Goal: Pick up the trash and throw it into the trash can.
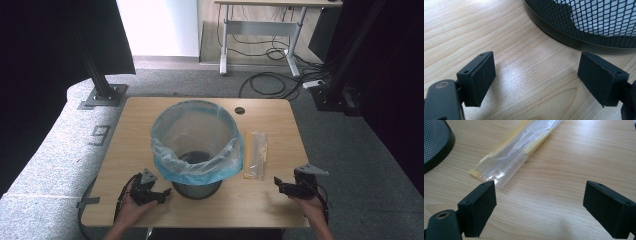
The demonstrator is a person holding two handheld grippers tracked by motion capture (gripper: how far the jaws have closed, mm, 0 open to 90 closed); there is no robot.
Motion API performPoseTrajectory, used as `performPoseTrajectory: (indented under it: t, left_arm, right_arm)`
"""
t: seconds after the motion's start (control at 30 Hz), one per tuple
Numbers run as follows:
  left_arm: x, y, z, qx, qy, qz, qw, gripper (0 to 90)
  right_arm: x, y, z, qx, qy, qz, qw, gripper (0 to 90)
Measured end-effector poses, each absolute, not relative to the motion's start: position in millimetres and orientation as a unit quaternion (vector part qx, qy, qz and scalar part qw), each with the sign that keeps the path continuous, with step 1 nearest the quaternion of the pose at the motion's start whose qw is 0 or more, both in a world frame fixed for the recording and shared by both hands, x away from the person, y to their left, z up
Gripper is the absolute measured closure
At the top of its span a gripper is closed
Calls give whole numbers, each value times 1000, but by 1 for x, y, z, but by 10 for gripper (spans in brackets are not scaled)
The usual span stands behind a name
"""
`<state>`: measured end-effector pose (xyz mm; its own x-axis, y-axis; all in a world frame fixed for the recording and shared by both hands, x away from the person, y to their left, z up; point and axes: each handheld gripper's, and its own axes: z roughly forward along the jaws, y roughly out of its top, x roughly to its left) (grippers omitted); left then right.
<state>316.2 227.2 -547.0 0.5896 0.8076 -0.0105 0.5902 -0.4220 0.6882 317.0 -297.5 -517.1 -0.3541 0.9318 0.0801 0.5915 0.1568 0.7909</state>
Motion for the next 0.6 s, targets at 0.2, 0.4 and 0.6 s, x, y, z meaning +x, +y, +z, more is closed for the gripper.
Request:
performPoseTrajectory:
  t: [0.2, 0.4, 0.6]
  left_arm:
    - [316, 227, -547, 826, 425, 164, 332, 146]
    - [316, 227, -547, 826, 425, 164, 332, 145]
    - [316, 227, -547, 826, 424, 164, 332, 145]
  right_arm:
    - [319, -301, -518, 529, 726, 379, 224, 114]
    - [320, -300, -517, 526, 725, 382, 227, 117]
    - [322, -296, -518, 520, 731, 379, 228, 122]
